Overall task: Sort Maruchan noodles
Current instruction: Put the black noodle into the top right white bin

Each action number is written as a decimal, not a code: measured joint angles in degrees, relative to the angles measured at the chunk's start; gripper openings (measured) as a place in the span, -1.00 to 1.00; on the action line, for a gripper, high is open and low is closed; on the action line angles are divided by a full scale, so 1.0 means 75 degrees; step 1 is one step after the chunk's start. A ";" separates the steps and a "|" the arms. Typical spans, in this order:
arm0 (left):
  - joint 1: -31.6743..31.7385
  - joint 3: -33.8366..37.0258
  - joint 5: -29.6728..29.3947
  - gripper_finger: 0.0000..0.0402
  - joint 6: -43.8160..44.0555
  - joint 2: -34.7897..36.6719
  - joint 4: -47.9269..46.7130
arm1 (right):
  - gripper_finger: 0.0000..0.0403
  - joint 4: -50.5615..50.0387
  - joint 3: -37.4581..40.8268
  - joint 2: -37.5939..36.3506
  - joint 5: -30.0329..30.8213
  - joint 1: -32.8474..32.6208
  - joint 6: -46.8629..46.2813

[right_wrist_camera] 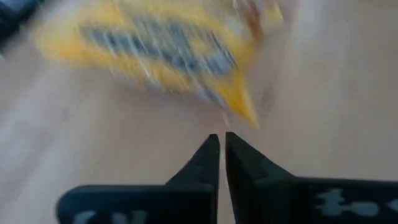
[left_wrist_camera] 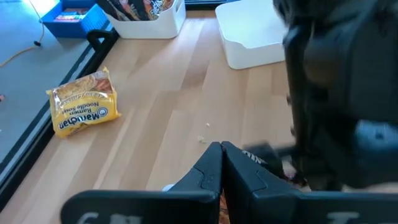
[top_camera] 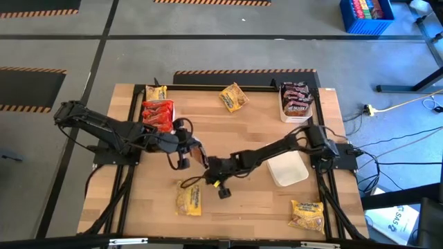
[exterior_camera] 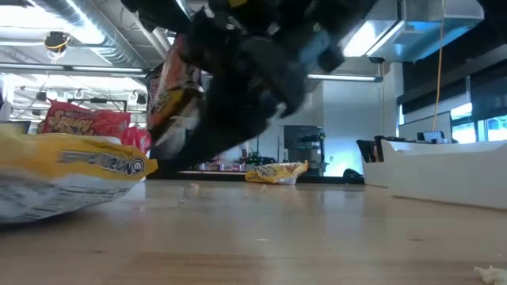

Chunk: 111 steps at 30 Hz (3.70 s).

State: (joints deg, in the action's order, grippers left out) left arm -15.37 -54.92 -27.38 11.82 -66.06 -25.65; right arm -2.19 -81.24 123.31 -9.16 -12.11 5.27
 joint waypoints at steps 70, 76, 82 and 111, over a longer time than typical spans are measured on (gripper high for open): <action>-0.0175 -0.0079 0.1933 -0.29 0.0169 -0.5963 0.5075 | 0.28 0.1378 0.4573 -0.4386 0.1106 0.1992 -0.1705; -0.0121 -0.0082 0.2054 -0.29 0.0145 -0.5960 0.5021 | 0.28 0.1681 0.4552 -0.3823 0.0072 0.2491 -0.2302; -0.0124 -0.0079 0.2052 -0.29 0.0147 -0.5960 0.5010 | 0.28 0.1385 0.3945 -0.3114 -0.1188 0.2922 -0.2844; -0.0129 -0.0064 0.2011 -0.29 -0.0002 -0.5977 0.4907 | 0.28 -0.2294 0.1272 -0.0840 -0.4105 0.3021 -0.1904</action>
State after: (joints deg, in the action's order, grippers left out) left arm -16.34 -55.40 -12.29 11.81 -110.89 11.15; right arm -19.40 -71.70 117.01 -39.95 10.55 -9.02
